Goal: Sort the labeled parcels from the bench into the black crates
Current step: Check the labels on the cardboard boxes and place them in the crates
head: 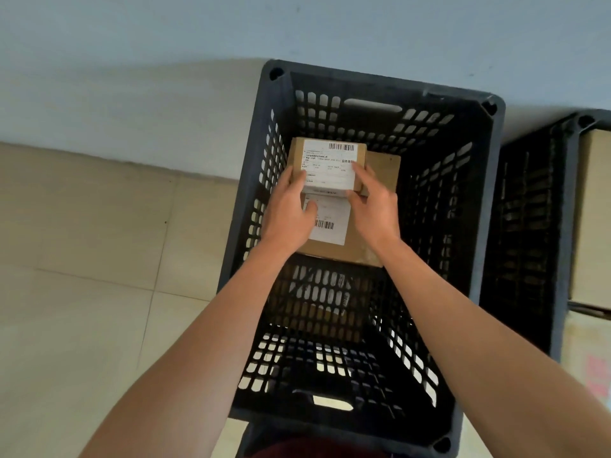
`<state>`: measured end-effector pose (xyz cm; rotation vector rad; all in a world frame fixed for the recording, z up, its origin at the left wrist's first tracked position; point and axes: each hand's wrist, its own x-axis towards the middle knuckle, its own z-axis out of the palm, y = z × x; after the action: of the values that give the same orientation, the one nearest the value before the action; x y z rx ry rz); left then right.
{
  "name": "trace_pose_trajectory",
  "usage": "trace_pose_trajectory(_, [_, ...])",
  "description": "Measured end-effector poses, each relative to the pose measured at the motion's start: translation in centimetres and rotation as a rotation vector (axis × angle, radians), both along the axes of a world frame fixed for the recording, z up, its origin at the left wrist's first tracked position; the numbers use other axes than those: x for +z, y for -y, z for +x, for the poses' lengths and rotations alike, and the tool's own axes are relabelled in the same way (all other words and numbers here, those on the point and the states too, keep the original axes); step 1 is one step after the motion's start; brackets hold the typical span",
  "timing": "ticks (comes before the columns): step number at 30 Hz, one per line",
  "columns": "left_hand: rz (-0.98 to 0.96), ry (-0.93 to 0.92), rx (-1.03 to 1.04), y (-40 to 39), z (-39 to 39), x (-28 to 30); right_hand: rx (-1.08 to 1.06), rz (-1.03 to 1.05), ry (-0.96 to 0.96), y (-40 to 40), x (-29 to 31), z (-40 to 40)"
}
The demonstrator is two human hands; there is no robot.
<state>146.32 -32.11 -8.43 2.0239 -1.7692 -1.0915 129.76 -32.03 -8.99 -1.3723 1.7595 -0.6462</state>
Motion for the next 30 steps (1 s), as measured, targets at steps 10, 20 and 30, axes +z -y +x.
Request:
trace_pose_trajectory(10, [-0.071, 0.291, -0.182, 1.3, 0.1, -0.7, 0.006, -0.035, -0.029, 3.8, -1.2, 1.1])
trace_pose_trajectory(20, [-0.166, 0.458, -0.336, 2.0, 0.0, -0.4, 0.404, -0.198, -0.463, 1.4, -2.4, -0.2])
trace_pose_trajectory(30, [-0.085, 0.408, -0.367, 3.5, 0.4, 0.7, 0.398, 0.008, -0.442, 2.7, -1.0, 0.2])
